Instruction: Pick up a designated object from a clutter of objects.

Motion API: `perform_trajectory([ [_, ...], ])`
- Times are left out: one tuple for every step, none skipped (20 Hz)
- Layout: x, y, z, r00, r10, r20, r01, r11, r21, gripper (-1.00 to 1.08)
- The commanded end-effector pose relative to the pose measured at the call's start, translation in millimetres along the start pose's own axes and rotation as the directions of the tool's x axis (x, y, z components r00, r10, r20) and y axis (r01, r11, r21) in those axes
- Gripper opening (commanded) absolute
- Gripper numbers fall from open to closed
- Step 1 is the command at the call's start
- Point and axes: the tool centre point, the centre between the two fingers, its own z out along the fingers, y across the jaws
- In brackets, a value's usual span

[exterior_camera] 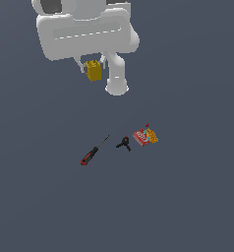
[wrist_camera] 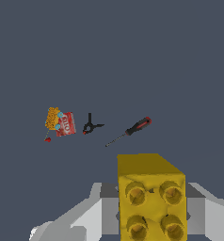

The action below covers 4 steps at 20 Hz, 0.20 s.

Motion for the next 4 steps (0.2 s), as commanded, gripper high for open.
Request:
perform_trajectory([
  [0.2, 0.7, -5.4, 1.0, 0.0, 0.001, 0.0, 1.0, 0.0, -1.0],
  [0.3, 0.9, -6.4, 1.0, 0.0, 0.001, 0.0, 1.0, 0.0, -1.0],
  [0.4, 1.0, -6.9, 1.0, 0.0, 0.001, 0.0, 1.0, 0.0, -1.0],
  [0.5, 1.0, -7.1, 1.0, 0.0, 0.001, 0.0, 1.0, 0.0, -1.0],
])
